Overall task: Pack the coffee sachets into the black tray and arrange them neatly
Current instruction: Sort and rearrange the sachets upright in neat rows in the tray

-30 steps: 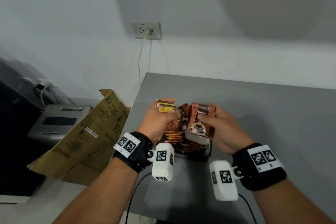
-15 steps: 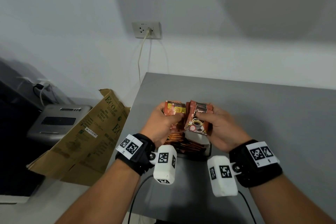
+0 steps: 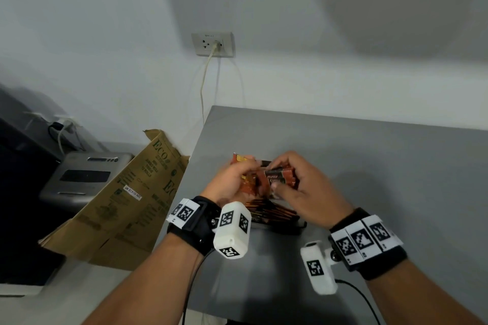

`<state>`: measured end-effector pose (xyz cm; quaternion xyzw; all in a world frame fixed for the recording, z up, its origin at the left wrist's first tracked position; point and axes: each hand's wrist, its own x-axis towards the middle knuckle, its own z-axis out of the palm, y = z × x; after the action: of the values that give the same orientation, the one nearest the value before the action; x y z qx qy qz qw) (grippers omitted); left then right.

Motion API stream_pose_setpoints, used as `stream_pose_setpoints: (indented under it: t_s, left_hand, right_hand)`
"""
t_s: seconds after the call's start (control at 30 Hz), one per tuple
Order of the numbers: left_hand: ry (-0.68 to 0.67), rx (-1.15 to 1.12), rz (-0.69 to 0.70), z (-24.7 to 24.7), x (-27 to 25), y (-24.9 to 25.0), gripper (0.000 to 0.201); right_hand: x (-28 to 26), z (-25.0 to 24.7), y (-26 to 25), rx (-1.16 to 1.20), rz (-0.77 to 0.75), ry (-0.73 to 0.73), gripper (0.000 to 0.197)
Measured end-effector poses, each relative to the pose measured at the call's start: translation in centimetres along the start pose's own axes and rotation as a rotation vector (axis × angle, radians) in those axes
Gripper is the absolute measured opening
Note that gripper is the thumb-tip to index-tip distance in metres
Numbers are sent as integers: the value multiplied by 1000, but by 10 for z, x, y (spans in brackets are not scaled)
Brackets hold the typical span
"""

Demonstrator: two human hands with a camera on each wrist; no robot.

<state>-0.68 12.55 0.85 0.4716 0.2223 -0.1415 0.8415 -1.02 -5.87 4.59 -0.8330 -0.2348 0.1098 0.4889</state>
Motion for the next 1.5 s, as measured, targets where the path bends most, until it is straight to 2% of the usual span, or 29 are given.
stream_pose_setpoints:
  t_s: [0.07, 0.13, 0.2, 0.27, 0.33, 0.4, 0.5, 0.57, 0.77, 0.83, 0.9, 0.93, 1.0, 1.03, 1.1, 1.13, 1.17, 1.23, 1.3, 1.37, 1.43, 1.5]
  left_hand:
    - [61, 30, 109, -4, 3, 0, 38]
    - [87, 90, 230, -8, 2, 1, 55]
    - [89, 231, 344, -7, 0, 6, 62]
    - [46, 341, 403, -4, -1, 7, 59]
    - [-4, 345, 394, 3, -3, 6, 52]
    - [-25, 244, 332, 7, -4, 7, 40]
    - [-30, 108, 229, 3, -5, 10, 33]
    - [-44, 144, 231, -1, -5, 8, 29]
    - [-83, 328, 313, 0, -4, -3, 29]
    - [-80, 341, 311, 2, -4, -5, 24]
    - [-46, 263, 227, 3, -6, -3, 22]
    - [-27, 210, 151, 3, -6, -2, 28]
    - [14, 140, 5, -2, -5, 2, 41]
    - [27, 120, -27, -4, -4, 3, 39]
    - [69, 114, 8, -4, -1, 3, 19]
    - [105, 112, 55, -4, -1, 3, 15]
    - [144, 114, 108, -5, -1, 3, 23]
    - [181, 125, 198, -8, -3, 5, 36]
    - [161, 227, 289, -10, -6, 8, 44]
    - [117, 404, 372, -8, -8, 10, 45]
    - [48, 479, 385, -2, -10, 9, 41]
    - [13, 426, 357, 4, -9, 5, 35]
  right_hand:
    - [-3, 2, 5, 54, 12, -37, 30]
    - [-1, 2, 11, 305, 102, 21, 33]
    - [5, 2, 16, 681, 260, 96, 34]
    - [12, 4, 18, 889, 377, 105, 26]
    - [14, 7, 16, 900, 419, 89, 22]
    - [17, 10, 15, 886, 428, 99, 23]
    - [18, 5, 19, 930, 423, 212, 33]
    - [18, -2, 21, 1018, 416, 225, 37]
    - [17, -5, 15, 1057, 408, 68, 41]
    - [18, -2, 12, 1022, 387, 106, 35]
    - [19, -3, 9, 916, 349, 199, 26]
    - [18, -5, 7, 768, 303, 232, 24]
    - [12, -9, 3, 374, 180, 207, 25]
    - [8, -10, 2, 240, 129, 152, 25]
    - [2, -6, -1, 127, 84, 13, 24]
    - [-1, -3, 0, 112, 76, -45, 24]
    - [-2, 0, 3, 106, 75, -77, 26]
    - [-3, 6, 10, 221, 122, -51, 30]
    - [1, 8, 17, 530, 267, 66, 30]
    - [7, 8, 21, 802, 383, 105, 27]
    - [10, 8, 21, 884, 424, 79, 27]
    - [11, 10, 18, 906, 428, 66, 29]
